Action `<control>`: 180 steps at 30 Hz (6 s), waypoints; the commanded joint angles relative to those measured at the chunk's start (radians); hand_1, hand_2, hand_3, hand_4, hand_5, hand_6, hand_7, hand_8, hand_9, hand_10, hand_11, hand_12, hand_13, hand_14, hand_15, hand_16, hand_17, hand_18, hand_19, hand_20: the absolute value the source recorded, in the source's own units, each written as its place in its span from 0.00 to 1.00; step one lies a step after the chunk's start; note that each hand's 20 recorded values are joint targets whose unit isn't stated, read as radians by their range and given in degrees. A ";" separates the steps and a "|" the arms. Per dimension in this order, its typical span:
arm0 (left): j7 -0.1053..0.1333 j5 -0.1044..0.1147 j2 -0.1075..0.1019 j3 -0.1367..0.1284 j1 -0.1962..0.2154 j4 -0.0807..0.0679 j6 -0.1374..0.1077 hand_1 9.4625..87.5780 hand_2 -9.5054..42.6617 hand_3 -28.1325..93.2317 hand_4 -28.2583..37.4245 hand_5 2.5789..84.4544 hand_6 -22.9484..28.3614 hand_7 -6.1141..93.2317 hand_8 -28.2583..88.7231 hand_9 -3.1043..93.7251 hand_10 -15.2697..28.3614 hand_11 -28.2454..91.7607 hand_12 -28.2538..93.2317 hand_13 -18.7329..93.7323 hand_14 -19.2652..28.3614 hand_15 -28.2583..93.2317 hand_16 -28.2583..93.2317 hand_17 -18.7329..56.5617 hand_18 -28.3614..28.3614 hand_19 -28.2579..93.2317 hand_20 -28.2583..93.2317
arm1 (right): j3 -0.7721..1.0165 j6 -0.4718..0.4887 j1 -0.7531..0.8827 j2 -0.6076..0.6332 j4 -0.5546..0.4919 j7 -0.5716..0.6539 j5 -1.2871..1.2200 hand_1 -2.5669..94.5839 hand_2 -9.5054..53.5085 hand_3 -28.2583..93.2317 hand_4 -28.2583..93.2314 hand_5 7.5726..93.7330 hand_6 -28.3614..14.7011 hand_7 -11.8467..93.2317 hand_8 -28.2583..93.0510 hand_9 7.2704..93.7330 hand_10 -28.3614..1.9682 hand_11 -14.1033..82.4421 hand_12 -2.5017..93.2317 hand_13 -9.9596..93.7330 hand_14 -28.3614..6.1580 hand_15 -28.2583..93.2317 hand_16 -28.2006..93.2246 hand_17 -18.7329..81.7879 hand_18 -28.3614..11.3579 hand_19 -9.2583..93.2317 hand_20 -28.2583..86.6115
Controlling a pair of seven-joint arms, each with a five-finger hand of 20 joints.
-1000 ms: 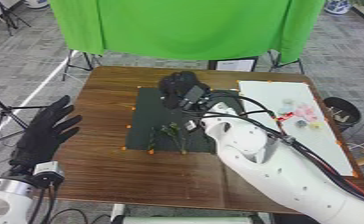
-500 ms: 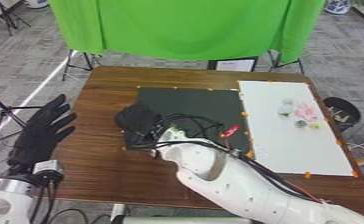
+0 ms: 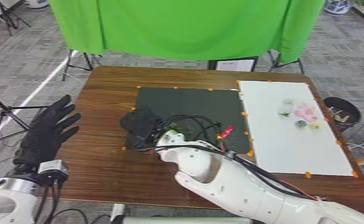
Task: Arrange flowers
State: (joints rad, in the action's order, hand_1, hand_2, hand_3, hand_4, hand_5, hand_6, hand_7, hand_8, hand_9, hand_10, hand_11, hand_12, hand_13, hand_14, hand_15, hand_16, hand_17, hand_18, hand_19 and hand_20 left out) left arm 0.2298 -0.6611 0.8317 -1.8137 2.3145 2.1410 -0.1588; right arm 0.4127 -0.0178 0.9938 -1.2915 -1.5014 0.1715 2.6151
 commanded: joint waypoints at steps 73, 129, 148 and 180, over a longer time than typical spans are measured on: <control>-0.029 -0.008 0.074 -0.026 0.068 0.003 0.038 0.20 0.14 0.80 0.05 0.25 0.50 0.23 0.17 0.21 0.59 0.35 0.40 0.29 0.69 0.43 0.27 0.07 0.88 0.52 0.32 | 0.794 0.179 0.538 0.694 -0.216 0.359 -0.284 0.32 0.00 0.96 0.00 0.44 0.55 0.45 0.12 0.57 0.52 0.41 0.26 0.64 0.60 0.77 0.44 0.46 0.22 0.91 0.72; -0.016 -0.008 0.073 0.009 0.061 0.007 0.006 0.20 0.15 0.80 0.05 0.25 0.50 0.24 0.16 0.21 0.59 0.35 0.40 0.29 0.68 0.43 0.27 0.06 0.88 0.52 0.32 | 0.146 0.074 -0.044 0.068 0.023 0.033 -0.193 0.55 0.00 0.93 0.00 0.74 0.74 0.57 0.26 0.96 0.81 0.27 0.52 0.85 0.75 0.70 0.59 0.56 0.23 0.94 0.72; 0.001 -0.005 0.050 0.032 0.040 -0.002 0.003 0.20 0.15 0.80 0.05 0.25 0.50 0.23 0.17 0.21 0.59 0.35 0.40 0.29 0.69 0.43 0.27 0.06 0.88 0.52 0.32 | 0.093 0.010 -0.084 -0.044 0.144 0.051 -0.121 0.55 0.00 0.92 0.00 0.74 0.75 0.57 0.26 0.95 0.80 0.27 0.52 0.84 0.75 0.71 0.59 0.56 0.24 0.94 0.72; -0.013 -0.008 0.052 0.033 0.022 -0.012 0.015 0.20 0.15 0.80 0.05 0.25 0.50 0.23 0.16 0.21 0.59 0.36 0.40 0.29 0.68 0.43 0.27 0.06 0.88 0.52 0.32 | 0.099 0.095 -0.075 -0.044 0.144 0.098 -0.091 0.41 0.00 0.94 0.00 0.56 0.70 0.49 0.15 0.69 0.69 0.42 0.36 0.69 0.67 0.82 0.50 0.49 0.25 0.92 0.74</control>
State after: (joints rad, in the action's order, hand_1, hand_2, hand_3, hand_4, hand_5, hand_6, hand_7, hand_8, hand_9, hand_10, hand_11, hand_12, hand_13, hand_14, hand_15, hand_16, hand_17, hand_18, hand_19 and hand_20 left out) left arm 0.2240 -0.6674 0.8798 -1.7775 2.3326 2.1310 -0.1463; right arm 0.5098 0.0734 0.9278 -1.3311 -1.3454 0.2571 2.5175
